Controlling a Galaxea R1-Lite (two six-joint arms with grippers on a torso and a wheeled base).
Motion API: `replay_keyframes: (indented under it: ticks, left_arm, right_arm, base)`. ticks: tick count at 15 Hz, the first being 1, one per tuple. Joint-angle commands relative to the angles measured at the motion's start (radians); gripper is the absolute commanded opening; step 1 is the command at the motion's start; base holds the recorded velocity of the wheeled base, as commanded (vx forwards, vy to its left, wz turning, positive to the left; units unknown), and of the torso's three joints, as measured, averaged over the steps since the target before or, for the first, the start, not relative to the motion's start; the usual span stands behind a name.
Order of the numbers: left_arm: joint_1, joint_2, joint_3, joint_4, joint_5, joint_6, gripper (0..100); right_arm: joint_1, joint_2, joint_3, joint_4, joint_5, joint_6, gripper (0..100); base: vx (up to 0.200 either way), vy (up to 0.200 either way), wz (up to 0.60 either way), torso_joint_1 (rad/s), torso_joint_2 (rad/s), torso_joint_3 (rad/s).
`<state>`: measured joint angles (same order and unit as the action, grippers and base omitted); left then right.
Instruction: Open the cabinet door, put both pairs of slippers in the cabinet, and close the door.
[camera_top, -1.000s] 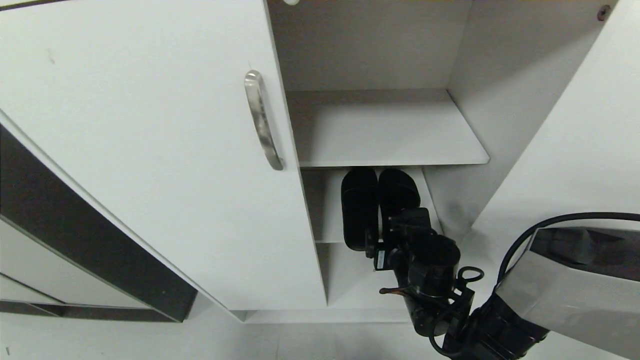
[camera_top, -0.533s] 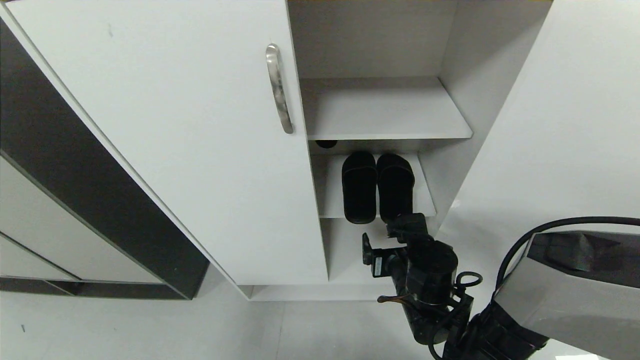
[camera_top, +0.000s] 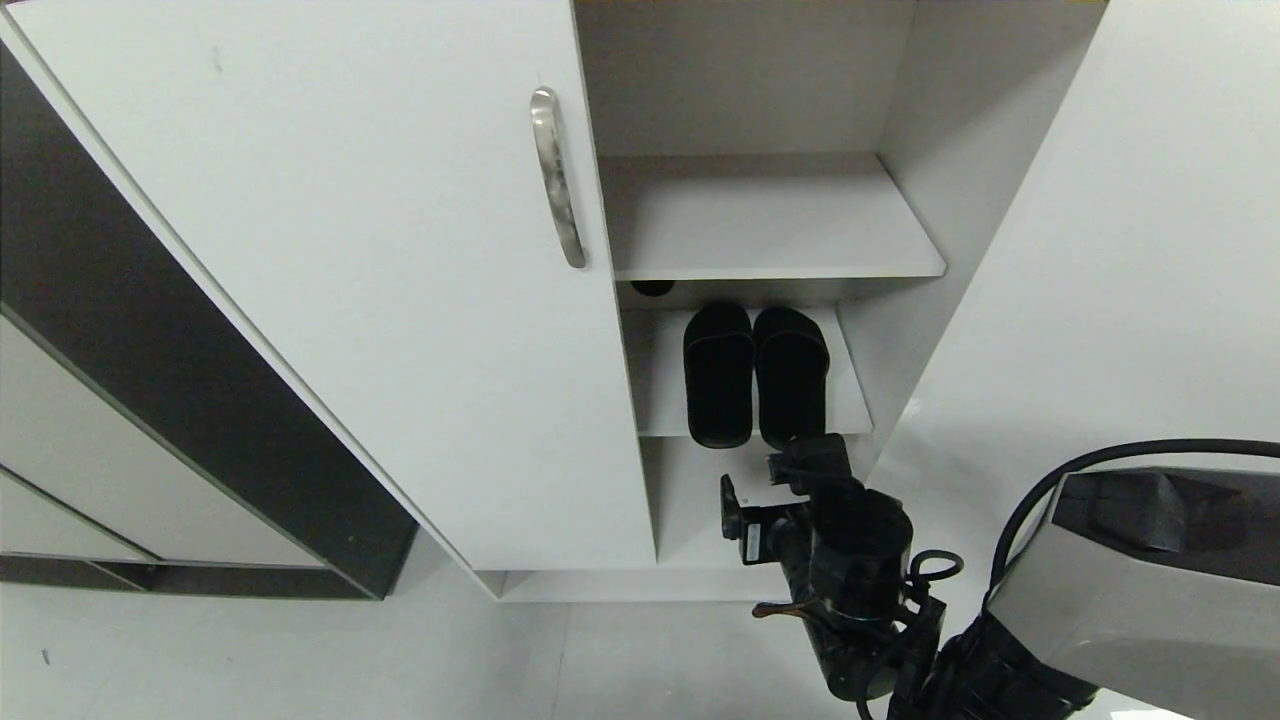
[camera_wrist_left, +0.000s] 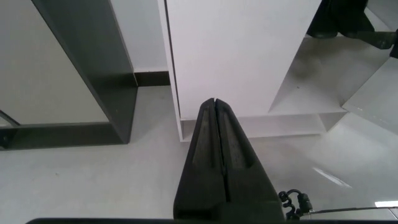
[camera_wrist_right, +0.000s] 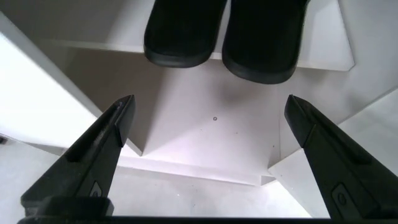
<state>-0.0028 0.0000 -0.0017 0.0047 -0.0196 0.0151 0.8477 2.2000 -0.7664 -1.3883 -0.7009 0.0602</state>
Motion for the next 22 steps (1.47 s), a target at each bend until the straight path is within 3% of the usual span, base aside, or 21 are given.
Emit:
replay_keyframes:
  ticks: [1,15,22]
  left_arm:
    - [0.0,0.0,0.0,0.0,0.0,0.0,0]
    - [0.0,0.002,0.0,0.0,0.0,-0.004,0]
    - [0.0,0.0,0.0,0.0,0.0,-0.004,0]
  right_arm:
    - [0.005,0.003,-0.001,0.0,0.0,0.0,100]
    - [-0.004,0.004,0.038,0.0,0.014,-0.002,100]
    - [0.014,-0.144,0.248,0.002,0.319,0.009,100]
  base:
    - [0.0,0.0,0.0,0.0,0.0,0.0]
    - [0.0,0.0,0.0,0.003,0.0,0.146]
    - [0.0,0.0,0.0,0.0,0.0,0.078]
